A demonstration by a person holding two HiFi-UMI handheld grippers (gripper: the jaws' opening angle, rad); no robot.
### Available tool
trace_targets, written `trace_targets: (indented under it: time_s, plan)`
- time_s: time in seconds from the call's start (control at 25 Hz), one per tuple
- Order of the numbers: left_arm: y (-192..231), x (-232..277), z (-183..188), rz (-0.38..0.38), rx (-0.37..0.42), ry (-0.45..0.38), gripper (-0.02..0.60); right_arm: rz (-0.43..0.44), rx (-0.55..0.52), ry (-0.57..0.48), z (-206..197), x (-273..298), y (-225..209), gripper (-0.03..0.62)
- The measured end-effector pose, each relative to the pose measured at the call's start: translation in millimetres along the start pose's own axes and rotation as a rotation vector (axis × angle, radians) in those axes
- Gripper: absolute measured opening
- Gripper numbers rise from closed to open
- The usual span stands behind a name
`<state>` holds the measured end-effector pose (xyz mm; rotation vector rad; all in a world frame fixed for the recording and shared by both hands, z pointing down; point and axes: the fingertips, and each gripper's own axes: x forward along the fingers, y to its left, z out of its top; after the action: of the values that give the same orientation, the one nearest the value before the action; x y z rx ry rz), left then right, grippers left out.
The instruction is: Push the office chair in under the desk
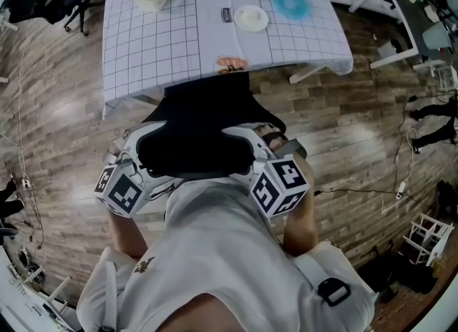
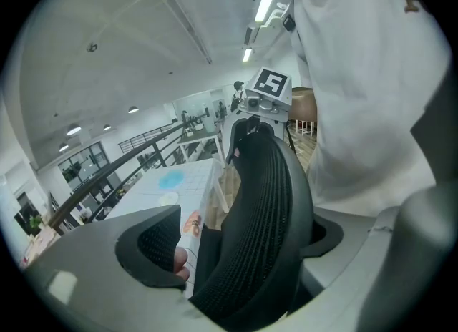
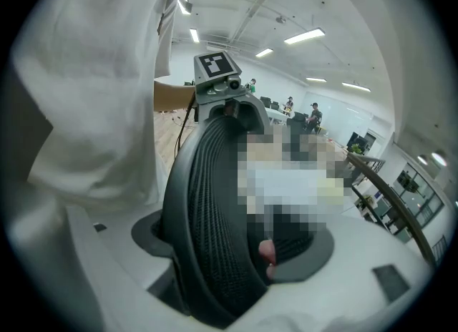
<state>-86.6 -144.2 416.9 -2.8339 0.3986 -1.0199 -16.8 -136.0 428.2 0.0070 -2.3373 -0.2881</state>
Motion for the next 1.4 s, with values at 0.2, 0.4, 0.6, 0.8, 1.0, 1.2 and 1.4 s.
trace_targets:
  time_s: [0.2, 0.4, 0.6, 0.8, 1.0, 1.2, 1.4]
  plan:
    - [7.8, 8.9, 3.3, 0.008, -0.001, 0.003, 0.465, 0.004, -0.013, 0.002, -8.3, -3.0, -9.3, 0.345]
    - [15.6, 11.9, 5.9, 0.008, 0.0, -0.003, 0.465, 0.008, -0.011, 0.008, -10.4, -4.2, -16.5, 0.345]
    - [22.4, 12.0, 3.1, 0.0, 0.006, -0.008, 0.465, 0.006, 0.0, 0.011, -10.9, 0.0, -22.1, 0.345]
    - [33.1, 13.0, 3.2, -0.012, 0.015, -0.016, 0.465, 0.005, 0.013, 0.024, -11.3, 1.3, -31.2, 0.345]
    - [41.4, 15.1, 0.6, -0.018, 0.031, -0.018, 0.465, 0.007, 0.02, 0.043, -13.8, 5.3, -37.1, 0.345]
    - [47.9, 16.9, 1.2, -0.026, 0.032, -0.021, 0.465, 0.013, 0.028, 0.051, -15.6, 6.0, -42.8, 0.345]
    - [52.9, 17.9, 2.2, -0.029, 0.033, -0.03, 0.463, 0.014, 0.035, 0.049, -16.3, 5.7, -47.2, 0.345]
